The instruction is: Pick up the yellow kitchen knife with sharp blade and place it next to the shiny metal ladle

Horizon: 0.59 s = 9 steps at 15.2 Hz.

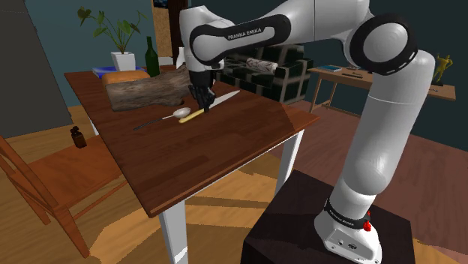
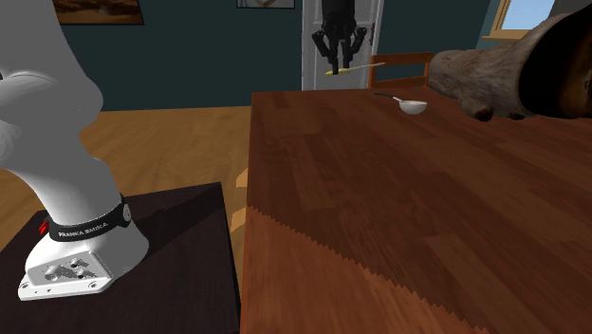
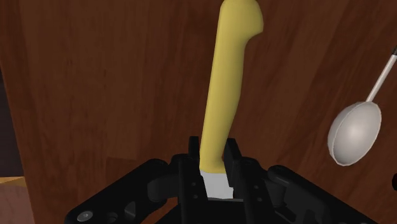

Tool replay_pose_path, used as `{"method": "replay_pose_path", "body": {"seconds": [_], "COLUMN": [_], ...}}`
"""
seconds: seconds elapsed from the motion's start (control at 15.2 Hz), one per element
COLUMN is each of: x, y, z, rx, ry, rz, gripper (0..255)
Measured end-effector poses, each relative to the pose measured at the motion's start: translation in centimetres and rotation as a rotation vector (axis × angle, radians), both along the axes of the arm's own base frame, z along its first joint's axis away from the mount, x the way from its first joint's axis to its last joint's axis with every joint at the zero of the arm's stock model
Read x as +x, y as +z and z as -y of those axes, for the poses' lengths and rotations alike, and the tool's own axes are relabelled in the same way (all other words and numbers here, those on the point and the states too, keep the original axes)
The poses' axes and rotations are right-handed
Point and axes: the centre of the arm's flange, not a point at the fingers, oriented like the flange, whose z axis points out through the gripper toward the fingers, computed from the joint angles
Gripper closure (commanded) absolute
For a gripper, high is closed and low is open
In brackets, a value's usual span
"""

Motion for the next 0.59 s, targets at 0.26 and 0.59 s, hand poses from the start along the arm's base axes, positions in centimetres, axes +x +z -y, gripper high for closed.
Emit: {"method": "replay_pose_path", "body": {"seconds": [0.26, 0.59], "x": [0.3, 0.2], "y": [-2.1, -4.7], "z": [-0.5, -0.5], "rx": [0.0, 0.0], "ry": [-0.001, -0.001], "rz": [0.0, 0.0], "gripper": [255, 255]}}
